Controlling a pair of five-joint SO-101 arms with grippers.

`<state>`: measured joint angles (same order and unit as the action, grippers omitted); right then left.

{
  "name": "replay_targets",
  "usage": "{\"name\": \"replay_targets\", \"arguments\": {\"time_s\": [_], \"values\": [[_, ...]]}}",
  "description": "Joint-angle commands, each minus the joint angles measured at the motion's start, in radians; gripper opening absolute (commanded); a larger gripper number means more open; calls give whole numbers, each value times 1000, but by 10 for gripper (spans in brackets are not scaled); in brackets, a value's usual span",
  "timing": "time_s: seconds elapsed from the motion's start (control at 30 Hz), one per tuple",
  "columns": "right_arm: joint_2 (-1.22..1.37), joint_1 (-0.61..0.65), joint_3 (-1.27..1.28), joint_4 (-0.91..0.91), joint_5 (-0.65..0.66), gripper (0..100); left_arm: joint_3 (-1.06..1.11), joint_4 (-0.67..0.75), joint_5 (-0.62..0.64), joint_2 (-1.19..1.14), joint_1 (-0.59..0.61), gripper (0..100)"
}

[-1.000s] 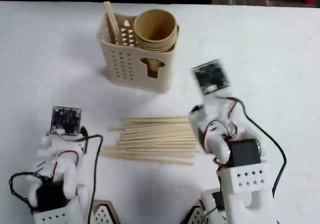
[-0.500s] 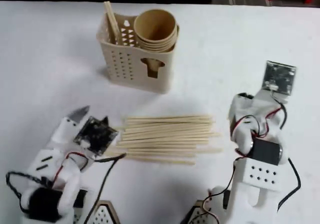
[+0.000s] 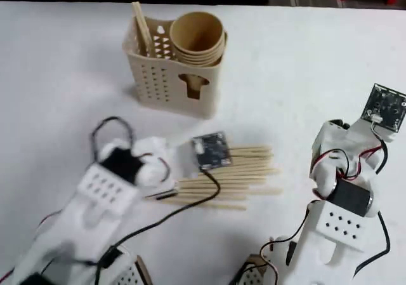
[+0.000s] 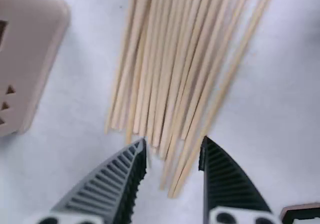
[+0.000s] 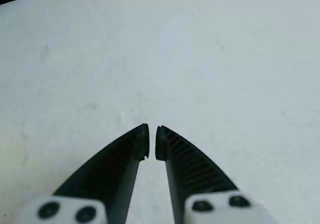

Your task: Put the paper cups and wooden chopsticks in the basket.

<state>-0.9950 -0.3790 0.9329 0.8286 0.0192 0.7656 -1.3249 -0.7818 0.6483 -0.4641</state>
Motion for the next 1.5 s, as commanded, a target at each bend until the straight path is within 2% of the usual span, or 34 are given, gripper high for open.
{"name": "replay_targets", "arguments": {"time_s": [0.0, 0.3, 0.6, 0.8, 0.93, 1.2, 1.4, 1.47], "values": [[-28, -12, -6, -19, -3, 42, -43, 110, -5, -180, -65, 184], [-28, -53, -11, -21, -5, 42, -51, 261, -3, -501, -130, 184], [-28, -51, -11, -21, -6, 42, -51, 354, -3, -596, -142, 181], [-28, -51, -11, -21, -3, 42, -48, 354, 3, -604, -143, 180], [-28, -51, -11, -21, -2, 42, -41, 365, 92, -605, -143, 180], [-28, -51, -11, -21, 0, 42, -32, 377, 140, -615, -163, 76], [-28, -51, -11, -21, 0, 42, -121, 313, 150, -708, -173, 72], [-28, -50, -11, -21, 0, 42, -170, 279, 192, -759, -171, 60]]}}
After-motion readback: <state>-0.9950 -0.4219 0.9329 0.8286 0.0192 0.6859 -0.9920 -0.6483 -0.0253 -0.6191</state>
